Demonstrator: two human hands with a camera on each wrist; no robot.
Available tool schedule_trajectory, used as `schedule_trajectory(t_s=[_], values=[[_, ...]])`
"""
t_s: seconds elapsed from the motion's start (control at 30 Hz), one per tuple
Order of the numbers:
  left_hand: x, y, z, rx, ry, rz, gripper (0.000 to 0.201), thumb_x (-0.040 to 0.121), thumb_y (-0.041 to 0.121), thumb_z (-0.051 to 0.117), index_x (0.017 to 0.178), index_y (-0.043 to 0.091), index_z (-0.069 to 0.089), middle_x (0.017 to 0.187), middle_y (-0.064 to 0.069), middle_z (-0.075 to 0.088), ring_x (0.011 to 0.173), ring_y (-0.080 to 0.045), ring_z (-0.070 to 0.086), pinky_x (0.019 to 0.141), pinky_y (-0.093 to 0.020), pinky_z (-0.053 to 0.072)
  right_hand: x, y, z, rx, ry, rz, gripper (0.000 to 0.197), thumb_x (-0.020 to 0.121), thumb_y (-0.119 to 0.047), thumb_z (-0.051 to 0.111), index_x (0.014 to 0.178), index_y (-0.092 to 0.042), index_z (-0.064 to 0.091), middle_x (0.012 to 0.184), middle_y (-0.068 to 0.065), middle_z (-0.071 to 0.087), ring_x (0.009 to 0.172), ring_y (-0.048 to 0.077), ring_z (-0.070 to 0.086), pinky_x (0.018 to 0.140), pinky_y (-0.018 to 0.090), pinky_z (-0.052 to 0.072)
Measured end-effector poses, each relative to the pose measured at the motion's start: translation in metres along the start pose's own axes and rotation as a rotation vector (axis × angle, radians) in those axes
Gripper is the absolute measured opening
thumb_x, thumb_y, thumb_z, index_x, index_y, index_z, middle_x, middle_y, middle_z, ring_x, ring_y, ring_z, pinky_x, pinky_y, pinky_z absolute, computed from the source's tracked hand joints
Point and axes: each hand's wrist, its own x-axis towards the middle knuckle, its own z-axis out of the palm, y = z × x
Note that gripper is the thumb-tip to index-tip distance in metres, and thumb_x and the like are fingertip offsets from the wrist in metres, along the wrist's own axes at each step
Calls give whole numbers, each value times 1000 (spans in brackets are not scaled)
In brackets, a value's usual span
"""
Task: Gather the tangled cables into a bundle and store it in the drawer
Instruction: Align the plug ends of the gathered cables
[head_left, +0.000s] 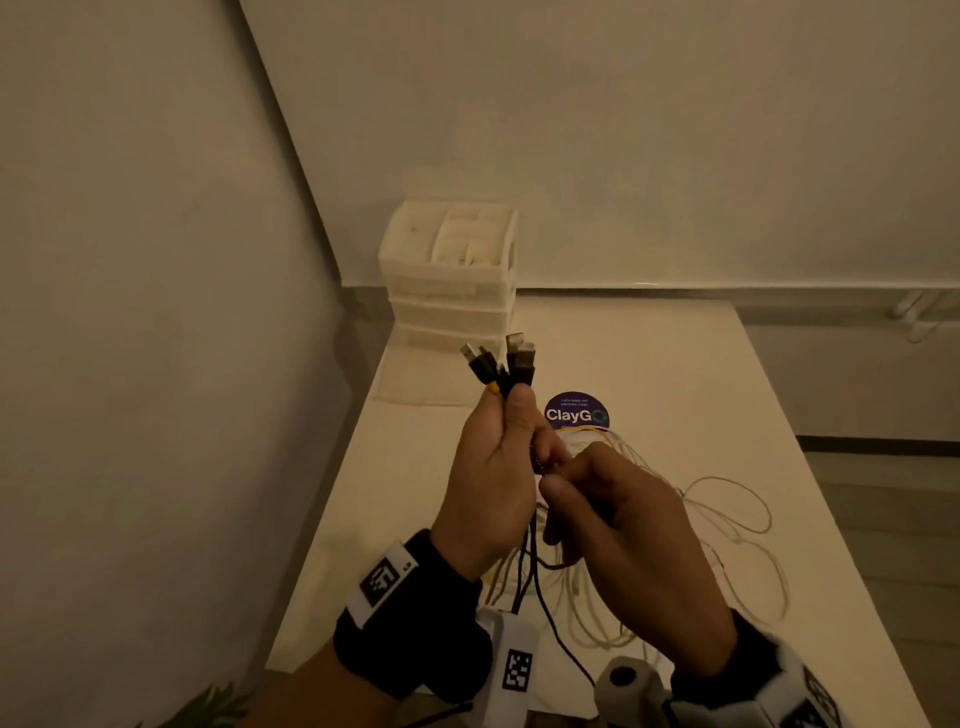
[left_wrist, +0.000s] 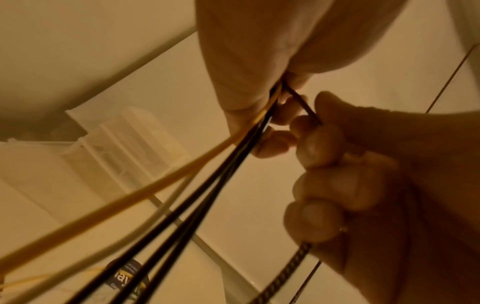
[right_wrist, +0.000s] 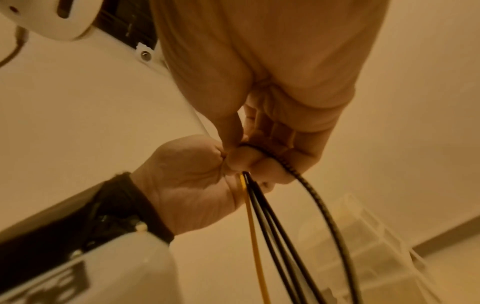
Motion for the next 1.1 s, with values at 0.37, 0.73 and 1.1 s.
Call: schedule_trajectory(t_s=[0.37,0.73,1.1], values=[[23,46,-55,-230,230,151,43,94,55,30,71,19,38,52,5,26,39,-8,18,39,-17,19,-20,84,-6,74,-352,42,23,96,-32,48,80,-28,64,63,0,59,56,10,54,58,23,45],[1,16,-30,447,-127,99,20,71,43,80,81,29,70,57,8,44,50,-9,34,49,-26,31,18,66,-38,-25,-159,-49,30,95,-26,57,67,-17,62,61,-5,61,57,7,56,58,26,45],[18,7,-7,458,8,285,22,90,22,65,74,36,60,54,26,57,52,10,52,54,-13,39,44,26,-56,272,-260,-62,33,100,-24,45,79,-8,66,53,0,47,51,14,42,57,28,38]])
